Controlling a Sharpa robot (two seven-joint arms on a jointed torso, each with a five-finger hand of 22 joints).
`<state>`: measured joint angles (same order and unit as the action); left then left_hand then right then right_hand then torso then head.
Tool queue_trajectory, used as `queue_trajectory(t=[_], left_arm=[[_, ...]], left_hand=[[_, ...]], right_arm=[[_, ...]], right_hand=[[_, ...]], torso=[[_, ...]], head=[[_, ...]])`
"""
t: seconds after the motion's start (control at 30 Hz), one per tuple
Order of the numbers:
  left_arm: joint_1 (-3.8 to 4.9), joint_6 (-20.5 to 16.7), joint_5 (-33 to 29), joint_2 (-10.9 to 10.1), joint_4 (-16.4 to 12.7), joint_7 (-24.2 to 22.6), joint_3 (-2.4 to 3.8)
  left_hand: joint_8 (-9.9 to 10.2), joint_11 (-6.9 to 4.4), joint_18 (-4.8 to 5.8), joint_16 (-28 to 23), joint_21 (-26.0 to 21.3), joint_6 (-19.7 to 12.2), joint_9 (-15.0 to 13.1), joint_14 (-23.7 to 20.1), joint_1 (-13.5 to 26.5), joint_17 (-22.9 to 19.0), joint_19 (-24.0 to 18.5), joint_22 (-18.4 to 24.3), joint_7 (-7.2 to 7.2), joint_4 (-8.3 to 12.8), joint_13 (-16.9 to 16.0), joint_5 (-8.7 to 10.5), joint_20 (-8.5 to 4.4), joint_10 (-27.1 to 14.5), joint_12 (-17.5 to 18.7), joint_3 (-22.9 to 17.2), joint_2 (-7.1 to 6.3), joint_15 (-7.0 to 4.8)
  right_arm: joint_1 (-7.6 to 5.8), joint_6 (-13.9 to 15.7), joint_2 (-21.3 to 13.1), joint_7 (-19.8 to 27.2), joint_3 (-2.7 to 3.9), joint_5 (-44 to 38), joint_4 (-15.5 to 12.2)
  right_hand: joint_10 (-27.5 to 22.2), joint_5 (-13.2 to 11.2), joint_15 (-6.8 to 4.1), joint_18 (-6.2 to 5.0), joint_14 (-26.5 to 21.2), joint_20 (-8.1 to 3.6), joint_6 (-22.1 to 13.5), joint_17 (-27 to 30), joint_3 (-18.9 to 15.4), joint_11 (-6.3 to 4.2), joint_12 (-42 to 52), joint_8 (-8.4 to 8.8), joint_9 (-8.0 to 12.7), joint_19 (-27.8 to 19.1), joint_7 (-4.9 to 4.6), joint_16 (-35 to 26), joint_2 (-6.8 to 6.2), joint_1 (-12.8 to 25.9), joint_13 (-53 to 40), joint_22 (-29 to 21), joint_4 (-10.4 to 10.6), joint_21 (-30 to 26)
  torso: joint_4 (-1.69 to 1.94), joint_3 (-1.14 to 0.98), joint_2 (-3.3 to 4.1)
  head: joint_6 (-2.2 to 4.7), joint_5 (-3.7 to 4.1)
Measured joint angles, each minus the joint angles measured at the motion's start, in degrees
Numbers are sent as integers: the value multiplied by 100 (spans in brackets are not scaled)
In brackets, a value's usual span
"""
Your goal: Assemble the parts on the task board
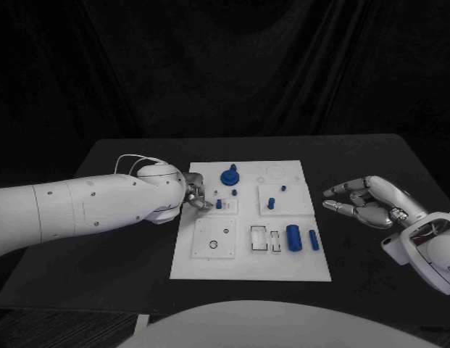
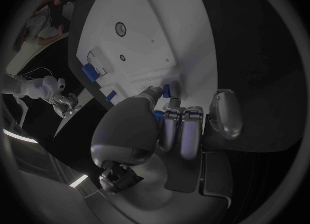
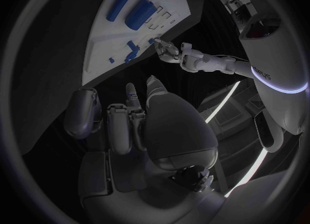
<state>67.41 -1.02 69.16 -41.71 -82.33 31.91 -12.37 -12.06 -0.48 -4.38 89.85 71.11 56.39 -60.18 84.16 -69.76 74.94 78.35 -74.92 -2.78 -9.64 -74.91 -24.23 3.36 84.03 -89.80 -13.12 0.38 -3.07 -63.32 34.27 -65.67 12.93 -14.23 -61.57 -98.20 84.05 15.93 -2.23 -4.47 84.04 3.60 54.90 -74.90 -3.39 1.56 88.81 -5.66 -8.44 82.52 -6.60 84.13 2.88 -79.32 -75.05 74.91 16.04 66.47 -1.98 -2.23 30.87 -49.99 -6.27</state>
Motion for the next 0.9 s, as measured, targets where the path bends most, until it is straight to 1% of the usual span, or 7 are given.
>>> queue_trajectory(t=[0.1, 0.2, 0.37, 0.5, 0.6, 0.83, 0.9], left_arm=[[0, -50, -2, 6, 39, -73, 0], [0, -100, -1, 8, 88, -143, 4], [0, -133, 3, 4, 114, -243, -2], [-2, -147, -10, -25, 97, -321, -5], [-2, -155, -29, -52, 51, -382, -5], [-2, -192, -81, -152, -50, -479, -2], [-2, -199, -106, -186, -73, -494, -2]], left_hand=[[9, 0, 0, 0, 0, -23, 72, 0, -12, 0, 0, 0, -24, 87, 0, 9, 0, 0, 0, -371, -14, 0], [11, 0, 0, 0, -27, -31, 114, 0, 86, 0, 0, 0, -32, 143, 0, 9, 0, 0, 0, -665, -122, 0], [25, 0, 0, 0, -81, -32, 163, 0, 230, -1, 0, 0, -33, 197, 0, 3, 0, 0, 0, -969, -153, 0], [26, 0, 0, 0, -81, -50, 188, 0, 361, -1, -33, 0, -52, 326, 0, -128, 10, 0, 0, -1359, -265, 0], [-4, 0, 0, 0, -81, -57, 181, 0, 487, -1, -33, 0, -66, 442, 0, -160, 10, 0, 0, -1644, -285, 0], [-148, 0, 0, 0, -81, -27, 98, 0, 693, -1, -33, 1, -90, 301, 0, -211, 10, 0, 0, -1879, -305, 1], [-178, 0, 0, 0, -81, -26, 79, 0, 730, -1, -32, 1, -92, 397, 0, -224, 10, 0, 0, -2038, -314, 1]], right_arm=[[2, -7, 4, -10, 0, 1, 5], [4, -15, 7, -21, 0, 2, 7], [8, -30, 16, -43, 0, 3, 17], [10, -45, 28, -64, 0, 4, 29], [13, -58, 38, -80, 0, 5, 33], [19, -93, 60, -121, 0, 5, 50], [21, -102, 69, -132, 0, 5, 58]], right_hand=[[0, 0, 0, 0, 0, 0, 16, 0, 0, 0, -23, 0, 0, 0, -15, 0, 0, 0, -4, 0, 0, 0], [0, 23, 0, 0, 0, 0, 15, 0, 0, 0, -23, 0, 0, 0, -16, 0, 0, 1, -5, 0, 0, 0], [0, 23, 0, 0, 0, 0, 15, 0, 16, 0, -23, 0, 0, 0, -16, 0, 9, -9, -4, 0, -16, 0], [0, 45, 0, 0, 0, 0, 15, 0, 48, 0, -21, 0, 5, 0, -16, 0, 32, -32, -4, -1, -17, 0], [0, 45, 0, 0, 0, 0, 16, 0, 48, 0, -20, 0, 6, 0, -16, 0, 39, -39, -4, 0, -17, -36], [0, 44, 1, 0, 0, 0, 15, 0, 48, 0, -31, 0, 5, 0, -16, -27, 61, -62, -4, 4, -17, -63], [-1, 44, 1, 0, 0, 3, 15, 0, 56, 0, -44, 0, 6, -3, -16, -28, 53, -72, -4, 3, -24, -63]], torso=[[0, 0, -1], [0, 0, -1], [0, 0, 2], [0, 0, 1], [1, 1, 0], [1, 1, -1], [1, 1, -2]], head=[[0, 5], [0, 5], [0, 3], [0, 2], [0, 10], [0, 24], [0, 28]])
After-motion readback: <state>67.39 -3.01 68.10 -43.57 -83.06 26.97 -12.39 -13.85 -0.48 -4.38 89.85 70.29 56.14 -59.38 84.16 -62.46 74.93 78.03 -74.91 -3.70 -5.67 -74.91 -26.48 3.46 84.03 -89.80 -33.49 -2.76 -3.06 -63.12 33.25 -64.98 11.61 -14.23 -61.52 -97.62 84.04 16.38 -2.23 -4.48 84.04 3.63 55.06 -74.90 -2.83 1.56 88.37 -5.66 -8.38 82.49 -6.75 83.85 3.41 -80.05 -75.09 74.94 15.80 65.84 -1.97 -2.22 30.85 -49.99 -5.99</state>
